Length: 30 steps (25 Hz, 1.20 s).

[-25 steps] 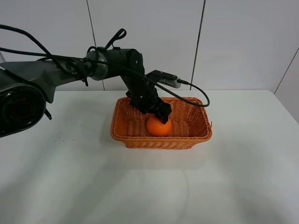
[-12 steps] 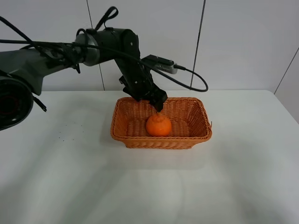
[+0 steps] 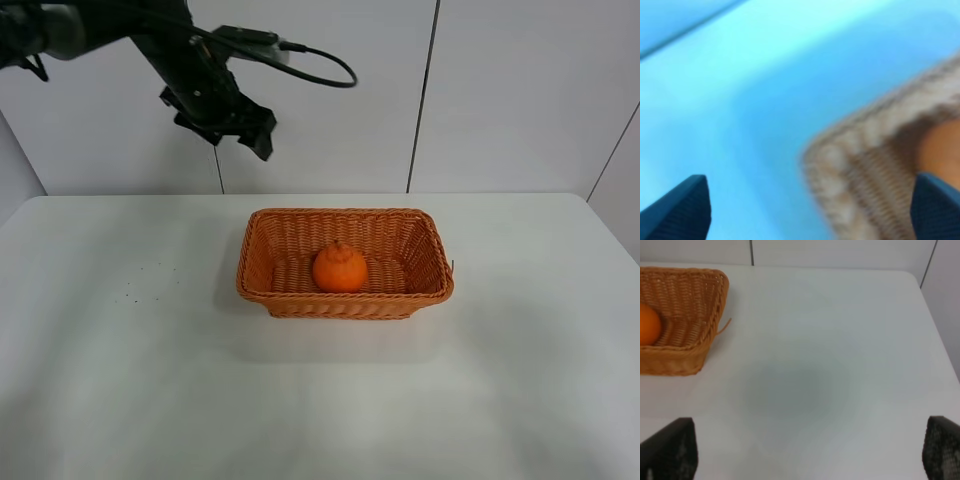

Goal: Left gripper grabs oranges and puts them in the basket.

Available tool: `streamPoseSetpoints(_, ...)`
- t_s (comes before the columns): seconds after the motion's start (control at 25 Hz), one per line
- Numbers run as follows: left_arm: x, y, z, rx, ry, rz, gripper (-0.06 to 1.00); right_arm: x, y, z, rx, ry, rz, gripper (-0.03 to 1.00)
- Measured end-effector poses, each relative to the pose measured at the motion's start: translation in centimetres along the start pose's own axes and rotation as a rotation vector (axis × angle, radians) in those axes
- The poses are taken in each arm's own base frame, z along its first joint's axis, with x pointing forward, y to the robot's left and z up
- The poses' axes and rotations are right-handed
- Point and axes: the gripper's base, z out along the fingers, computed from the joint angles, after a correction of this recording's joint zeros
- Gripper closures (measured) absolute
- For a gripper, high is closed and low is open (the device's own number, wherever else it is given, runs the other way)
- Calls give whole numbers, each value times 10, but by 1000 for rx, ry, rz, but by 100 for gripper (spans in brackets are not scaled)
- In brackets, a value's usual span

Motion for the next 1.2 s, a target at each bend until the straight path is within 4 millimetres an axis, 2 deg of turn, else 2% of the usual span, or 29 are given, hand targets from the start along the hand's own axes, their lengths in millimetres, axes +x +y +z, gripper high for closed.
streamPoseSetpoints(0.12, 7, 47, -19, -66, -25, -84, 4, 0, 0, 0, 0, 0, 0, 27)
streamPoseSetpoints(0.32, 30, 124, -44, -182, -37, -224, 4, 0, 0, 0, 0, 0, 0, 27)
streamPoseSetpoints(0.48, 47, 159, -61, -237, -36, -297, 4, 0, 0, 0, 0, 0, 0, 27)
streamPoseSetpoints(0.64, 56, 165, -68, -248, -23, -316, 4, 0, 0, 0, 0, 0, 0, 27)
streamPoseSetpoints(0.88, 76, 154, -71, -235, 9, -315, 4, 0, 0, 0, 0, 0, 0, 27)
streamPoseSetpoints(1.2, 104, 128, -114, -259, -65, -302, 4, 0, 0, 0, 0, 0, 0, 27)
